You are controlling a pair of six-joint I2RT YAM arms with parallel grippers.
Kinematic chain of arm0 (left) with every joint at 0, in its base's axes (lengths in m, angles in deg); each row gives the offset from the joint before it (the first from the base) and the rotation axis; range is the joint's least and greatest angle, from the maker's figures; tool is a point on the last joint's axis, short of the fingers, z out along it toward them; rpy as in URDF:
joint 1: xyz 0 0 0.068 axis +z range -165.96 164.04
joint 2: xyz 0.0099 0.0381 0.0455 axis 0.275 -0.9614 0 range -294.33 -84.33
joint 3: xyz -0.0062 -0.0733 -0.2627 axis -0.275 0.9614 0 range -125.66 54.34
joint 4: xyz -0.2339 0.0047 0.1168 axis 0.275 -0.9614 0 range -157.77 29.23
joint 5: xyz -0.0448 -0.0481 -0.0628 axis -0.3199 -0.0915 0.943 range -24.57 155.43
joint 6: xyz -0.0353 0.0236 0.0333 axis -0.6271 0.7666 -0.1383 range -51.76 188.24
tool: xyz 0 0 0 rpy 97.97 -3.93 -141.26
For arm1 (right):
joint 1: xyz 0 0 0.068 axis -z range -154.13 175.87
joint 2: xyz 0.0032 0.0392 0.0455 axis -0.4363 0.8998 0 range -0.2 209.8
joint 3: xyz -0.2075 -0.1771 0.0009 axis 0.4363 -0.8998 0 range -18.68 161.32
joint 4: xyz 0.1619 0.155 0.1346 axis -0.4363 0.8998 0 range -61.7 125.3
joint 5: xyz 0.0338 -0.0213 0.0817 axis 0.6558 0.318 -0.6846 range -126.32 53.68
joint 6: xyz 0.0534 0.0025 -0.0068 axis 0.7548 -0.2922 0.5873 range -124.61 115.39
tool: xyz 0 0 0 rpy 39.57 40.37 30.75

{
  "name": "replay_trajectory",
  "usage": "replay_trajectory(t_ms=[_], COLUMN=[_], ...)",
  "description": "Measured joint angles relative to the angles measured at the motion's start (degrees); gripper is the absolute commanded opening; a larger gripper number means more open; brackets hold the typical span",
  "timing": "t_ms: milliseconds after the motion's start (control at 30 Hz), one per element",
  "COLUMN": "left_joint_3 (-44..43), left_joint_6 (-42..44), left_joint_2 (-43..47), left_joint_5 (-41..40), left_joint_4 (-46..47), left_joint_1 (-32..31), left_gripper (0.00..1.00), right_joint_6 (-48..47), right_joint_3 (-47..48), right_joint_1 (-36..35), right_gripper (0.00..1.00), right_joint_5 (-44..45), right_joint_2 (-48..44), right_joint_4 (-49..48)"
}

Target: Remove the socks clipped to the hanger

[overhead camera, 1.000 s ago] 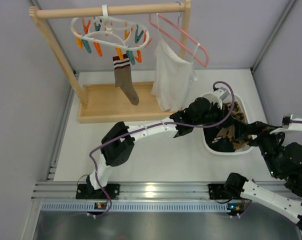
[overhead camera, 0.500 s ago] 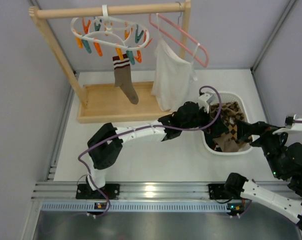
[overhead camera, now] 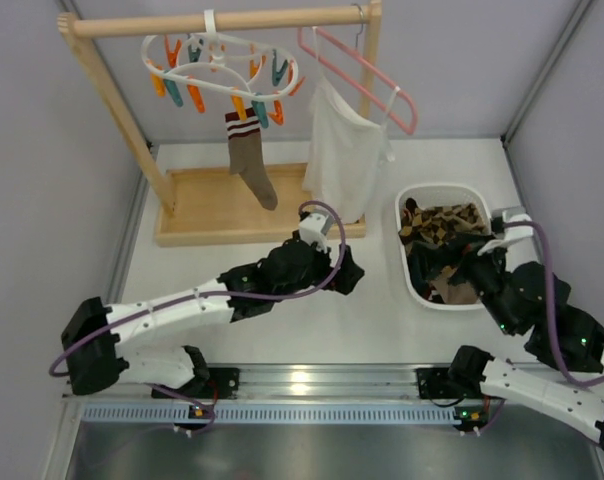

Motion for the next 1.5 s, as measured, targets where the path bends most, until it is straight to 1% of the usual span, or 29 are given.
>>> replay_trajectory(t_ms=[133, 267, 367, 467, 533, 600, 767, 900, 933, 1100, 1167, 1300, 1333, 1400, 1433, 1467, 1500], left_joint_3=[4.46, 4.83, 4.24, 2.29, 0.35, -1.49, -3.63, -4.79, -4.79, -4.72, -4.72, -4.61, -4.57, -4.52, -4.52, -4.52, -4.55], left_joint_6=[-1.33, -4.42, -8.37, -13.64, -16.57, -18.05, -16.85, -12.7, -11.82, -10.38, -10.32, -10.34, -10.34, -10.34, -10.34, -10.36, -10.36], left_joint_2=[10.43, 17.38, 18.78, 18.45, 18.53, 19.41, 24.5, 28.26, 29.27, 34.18, 36.0, 38.01, 38.07, 38.14, 38.14, 38.16, 38.14], left_joint_5=[-6.58, -14.64, -21.44, -28.35, -32.13, -35.06, -38.18, -40.52, -41.18, -42.25, -42.45, -42.58, -42.6, -42.6, -42.58, -42.58, -42.53], left_joint_4=[-9.9, -19.65, -29.11, -40.61, -47.28, -51.95, -57.53, -59.01, -59.21, -59.54, -59.65, -59.93, -59.95, -60.17, -60.19, -60.19, -60.22], left_joint_1=[0.0, 0.0, 0.02, 0.42, 1.53, 3.48, 8.13, 9.03, 9.03, 9.01, 9.01, 9.01, 9.01, 9.01, 9.01, 9.01, 9.01], left_gripper=[0.98, 0.98, 0.98, 0.98, 0.98, 0.98, 0.98, 0.98, 0.98, 0.98, 0.98, 0.98, 0.98, 0.98, 0.98, 0.98, 0.98], right_joint_6=[-1.33, -1.97, -2.64, -3.52, -4.13, -4.66, -5.29, -5.2, -5.27, -5.42, -5.46, -4.92, -4.7, -4.26, -4.0, -4.04, -3.65], right_joint_3=[-0.83, -0.76, -0.48, 0.13, 0.39, 0.52, 2.38, 9.92, 13.46, 24.35, 28.26, 33.07, 33.46, 33.53, 33.53, 33.55, 33.55], right_joint_1=[0.0, 0.0, 0.22, 1.09, 2.03, 3.76, 10.25, 15.85, 16.85, 18.8, 18.82, 18.82, 18.82, 18.78, 18.75, 18.75, 18.67], right_gripper=[1.0, 0.99, 0.99, 1.0, 0.99, 1.0, 0.98, 0.93, 0.91, 0.84, 0.79, 0.68, 0.55, 0.37, 0.2, 0.13, 0.1], right_joint_5=[-7.06, -12.11, -16.9, -23.56, -27.87, -32.83, -42.42, -49.79, -51.93, -56.54, -59.04, -62.79, -63.49, -64.54, -64.87, -65.2, -65.4], right_joint_2=[7.02, 16.28, 24.35, 33.64, 38.25, 42.27, 52.61, 64.7, 69.0, 80.87, 85.37, 92.41, 93.74, 95.67, 96.35, 97.07, 97.59], right_joint_4=[-5.03, -10.19, -14.16, -17.77, -20.76, -24.63, -37.07, -43.6, -44.63, -48.15, -49.94, -52.57, -53.46, -54.58, -55.08, -55.8, -56.15])
